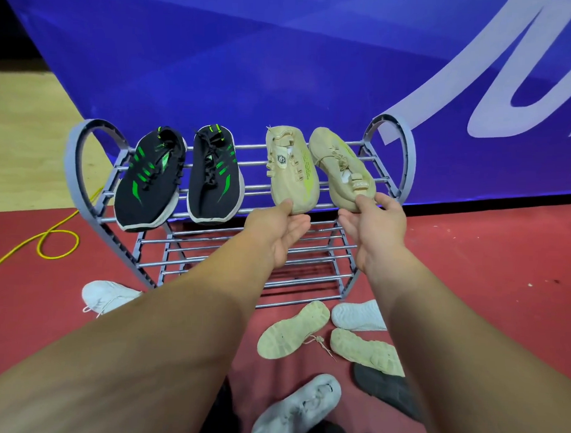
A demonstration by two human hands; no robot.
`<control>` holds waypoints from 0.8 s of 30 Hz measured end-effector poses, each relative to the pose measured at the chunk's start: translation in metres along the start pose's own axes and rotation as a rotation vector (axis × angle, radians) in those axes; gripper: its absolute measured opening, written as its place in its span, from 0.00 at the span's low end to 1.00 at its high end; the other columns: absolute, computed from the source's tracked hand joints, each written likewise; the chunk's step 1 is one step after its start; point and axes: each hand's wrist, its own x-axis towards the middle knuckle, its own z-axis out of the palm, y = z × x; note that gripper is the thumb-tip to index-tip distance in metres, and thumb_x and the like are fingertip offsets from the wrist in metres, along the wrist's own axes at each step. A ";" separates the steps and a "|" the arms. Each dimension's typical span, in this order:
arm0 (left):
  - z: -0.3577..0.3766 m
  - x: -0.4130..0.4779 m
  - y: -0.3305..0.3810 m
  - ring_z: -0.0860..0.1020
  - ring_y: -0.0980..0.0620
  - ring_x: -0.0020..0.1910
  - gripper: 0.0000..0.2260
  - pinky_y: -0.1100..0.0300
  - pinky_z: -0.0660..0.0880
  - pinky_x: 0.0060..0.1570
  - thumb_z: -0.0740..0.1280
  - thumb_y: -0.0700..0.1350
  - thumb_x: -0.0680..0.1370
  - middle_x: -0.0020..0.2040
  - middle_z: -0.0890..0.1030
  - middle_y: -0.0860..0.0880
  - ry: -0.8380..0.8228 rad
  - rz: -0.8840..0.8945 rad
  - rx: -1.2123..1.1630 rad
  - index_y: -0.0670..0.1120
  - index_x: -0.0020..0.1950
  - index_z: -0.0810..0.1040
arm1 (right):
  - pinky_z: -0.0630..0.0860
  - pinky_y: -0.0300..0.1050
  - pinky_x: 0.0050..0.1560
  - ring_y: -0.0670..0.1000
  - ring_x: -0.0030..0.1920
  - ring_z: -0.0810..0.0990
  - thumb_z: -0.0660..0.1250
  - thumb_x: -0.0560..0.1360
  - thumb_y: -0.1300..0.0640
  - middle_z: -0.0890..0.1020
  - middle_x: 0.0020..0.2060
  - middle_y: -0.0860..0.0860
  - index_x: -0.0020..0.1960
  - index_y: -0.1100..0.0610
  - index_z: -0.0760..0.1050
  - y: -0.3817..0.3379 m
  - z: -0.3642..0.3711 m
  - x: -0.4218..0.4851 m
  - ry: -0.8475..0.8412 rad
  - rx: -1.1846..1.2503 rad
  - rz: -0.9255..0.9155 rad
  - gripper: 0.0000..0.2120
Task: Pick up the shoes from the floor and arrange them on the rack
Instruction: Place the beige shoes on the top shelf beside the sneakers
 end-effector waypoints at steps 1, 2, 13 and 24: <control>-0.001 0.001 -0.001 0.86 0.50 0.40 0.09 0.57 0.84 0.44 0.66 0.45 0.83 0.45 0.85 0.40 -0.001 0.006 0.008 0.38 0.53 0.76 | 0.86 0.49 0.49 0.54 0.45 0.89 0.68 0.80 0.59 0.85 0.52 0.61 0.71 0.54 0.70 -0.001 0.001 -0.001 0.013 0.009 -0.011 0.20; -0.002 0.000 -0.001 0.86 0.50 0.39 0.10 0.57 0.84 0.44 0.67 0.46 0.82 0.46 0.85 0.40 -0.002 0.006 0.011 0.38 0.54 0.77 | 0.86 0.49 0.49 0.54 0.45 0.89 0.68 0.80 0.59 0.85 0.52 0.61 0.70 0.53 0.70 -0.001 0.002 -0.003 0.024 0.009 -0.019 0.19; -0.048 -0.027 0.011 0.84 0.44 0.50 0.27 0.52 0.83 0.41 0.65 0.57 0.81 0.57 0.83 0.41 -0.051 -0.042 0.382 0.41 0.74 0.69 | 0.86 0.47 0.44 0.51 0.42 0.88 0.66 0.79 0.60 0.85 0.49 0.58 0.61 0.46 0.70 -0.001 0.009 -0.017 0.173 -0.024 0.007 0.15; -0.129 -0.090 0.035 0.77 0.47 0.39 0.10 0.51 0.80 0.43 0.66 0.49 0.82 0.50 0.79 0.44 -0.008 0.028 0.918 0.43 0.57 0.77 | 0.71 0.51 0.43 0.56 0.41 0.74 0.64 0.76 0.61 0.82 0.49 0.66 0.61 0.67 0.72 -0.012 -0.027 -0.078 0.066 -0.470 -0.018 0.15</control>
